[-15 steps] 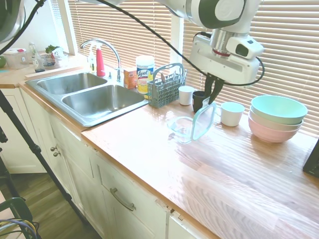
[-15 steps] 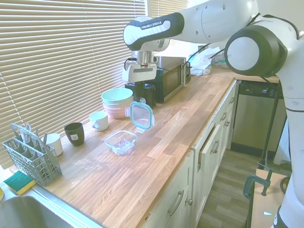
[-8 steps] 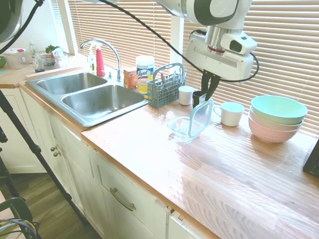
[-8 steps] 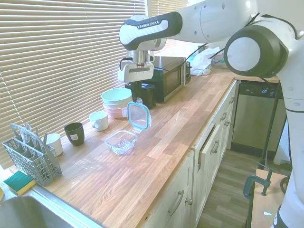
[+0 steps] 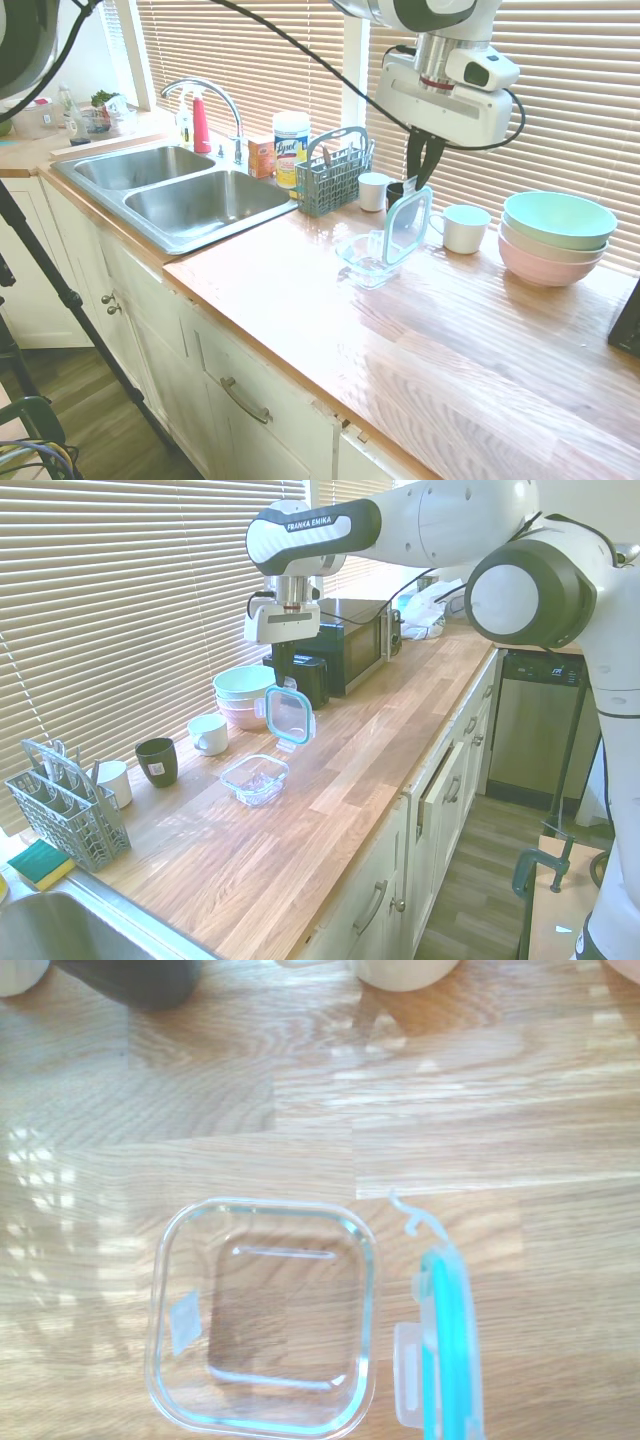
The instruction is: Cover the lid of the food container
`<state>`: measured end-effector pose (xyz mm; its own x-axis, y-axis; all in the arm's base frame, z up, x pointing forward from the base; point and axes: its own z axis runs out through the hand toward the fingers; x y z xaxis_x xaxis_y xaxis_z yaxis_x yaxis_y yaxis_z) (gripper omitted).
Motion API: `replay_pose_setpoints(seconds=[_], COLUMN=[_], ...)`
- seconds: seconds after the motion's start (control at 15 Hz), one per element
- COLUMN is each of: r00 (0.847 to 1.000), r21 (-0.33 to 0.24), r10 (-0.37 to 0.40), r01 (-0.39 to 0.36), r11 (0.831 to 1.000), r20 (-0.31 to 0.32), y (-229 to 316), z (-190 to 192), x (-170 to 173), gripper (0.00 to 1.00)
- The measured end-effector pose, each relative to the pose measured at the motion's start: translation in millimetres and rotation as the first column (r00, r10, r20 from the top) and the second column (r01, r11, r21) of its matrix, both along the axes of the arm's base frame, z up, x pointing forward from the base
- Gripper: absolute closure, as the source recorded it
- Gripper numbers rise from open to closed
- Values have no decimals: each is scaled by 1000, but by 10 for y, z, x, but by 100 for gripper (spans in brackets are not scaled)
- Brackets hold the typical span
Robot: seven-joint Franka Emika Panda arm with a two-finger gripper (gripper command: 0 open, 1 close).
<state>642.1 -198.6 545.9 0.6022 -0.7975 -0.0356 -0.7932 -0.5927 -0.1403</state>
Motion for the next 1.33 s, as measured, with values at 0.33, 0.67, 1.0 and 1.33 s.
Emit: replay_pose_setpoints(seconds=[0.33,0.67,1.0,1.33], r00=[1000,1000,999,999], r21=[-6,-9,-21,-34], r10=[-8,-4,-2,0], r01=[8,4,1,-2], r11=[1000,1000,1000,999], r20=[-23,-24,-38,-47], y=[-110,-118,-78,130], z=[-123,-39,-130,-143], x=[123,157,228,339], gripper=[100,100,100,100])
